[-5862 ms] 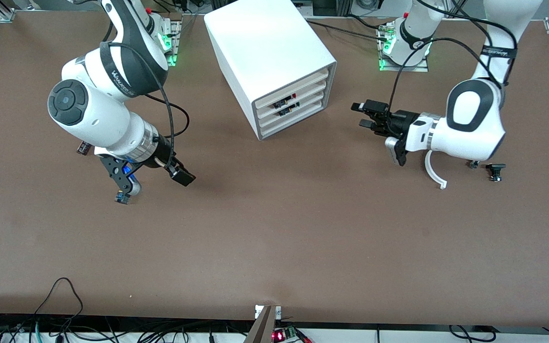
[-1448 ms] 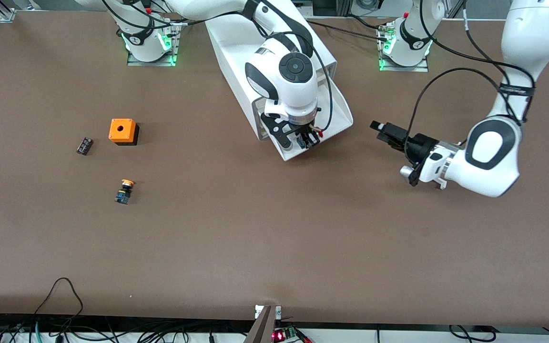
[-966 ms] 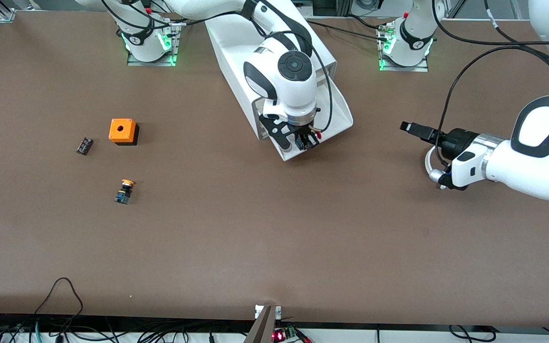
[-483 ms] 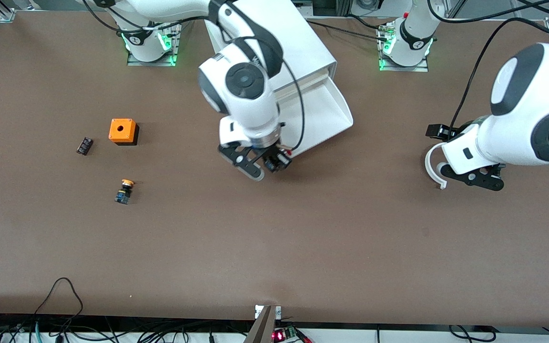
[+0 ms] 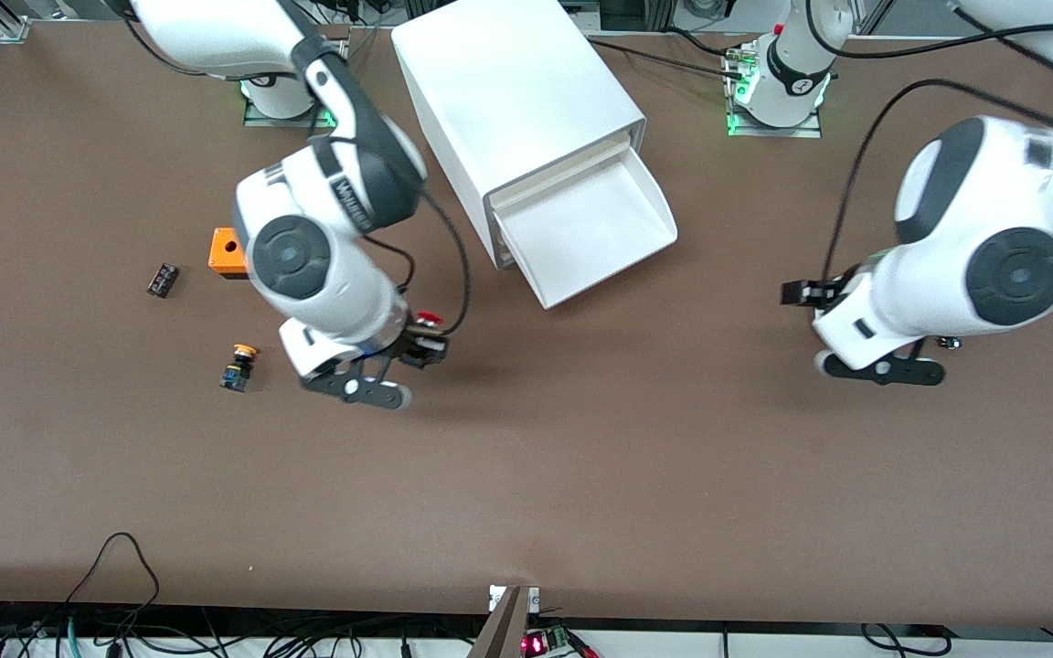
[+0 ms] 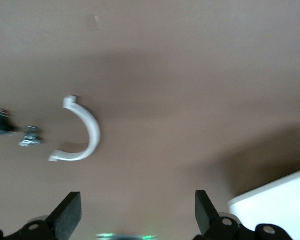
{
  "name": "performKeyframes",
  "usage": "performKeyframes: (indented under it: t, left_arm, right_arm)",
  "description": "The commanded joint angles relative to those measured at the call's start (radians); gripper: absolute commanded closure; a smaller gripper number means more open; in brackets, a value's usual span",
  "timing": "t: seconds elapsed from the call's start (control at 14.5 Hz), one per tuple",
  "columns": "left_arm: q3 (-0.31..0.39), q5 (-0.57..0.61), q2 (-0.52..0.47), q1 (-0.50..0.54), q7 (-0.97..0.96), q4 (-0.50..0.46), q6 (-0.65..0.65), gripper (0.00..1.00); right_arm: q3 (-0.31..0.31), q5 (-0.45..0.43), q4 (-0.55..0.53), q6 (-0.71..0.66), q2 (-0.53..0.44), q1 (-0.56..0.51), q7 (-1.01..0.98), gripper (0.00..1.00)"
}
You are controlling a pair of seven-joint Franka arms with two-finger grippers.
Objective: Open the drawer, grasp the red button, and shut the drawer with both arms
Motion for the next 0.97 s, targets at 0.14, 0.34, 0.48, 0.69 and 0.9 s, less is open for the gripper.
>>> performKeyframes:
  t: [0.14, 0.34, 0.48, 0.69, 0.9]
  left_arm:
    - [-0.019, -0.016, -0.032, -0.097, -0.334, -0.187, 0.291, 0.0]
    - [-0.068, -0.014, -0.052, -0.097, -0.512, -0.355, 0.523, 0.0]
    - [-0.113, -0.013, -0.063, -0.097, -0.601, -0.453, 0.634, 0.0]
    - [-0.145, -0.011, -0.063, -0.099, -0.662, -0.521, 0.674, 0.0]
    - [-0.182, -0.011, -0.064, -0.097, -0.684, -0.556, 0.673, 0.0]
  right_arm:
    - [0.007, 0.016, -0.124, 0.022, -0.045, -0.149, -0.361, 1.0]
    - [-0.001, 0.003, -0.18, 0.066, -0.045, -0.194, -0.462, 1.0]
    - [-0.03, 0.001, -0.257, 0.126, -0.064, -0.196, -0.507, 1.0]
    - [-0.067, 0.001, -0.44, 0.287, -0.115, -0.196, -0.576, 1.0]
    - [-0.093, 0.004, -0.647, 0.509, -0.15, -0.196, -0.623, 1.0]
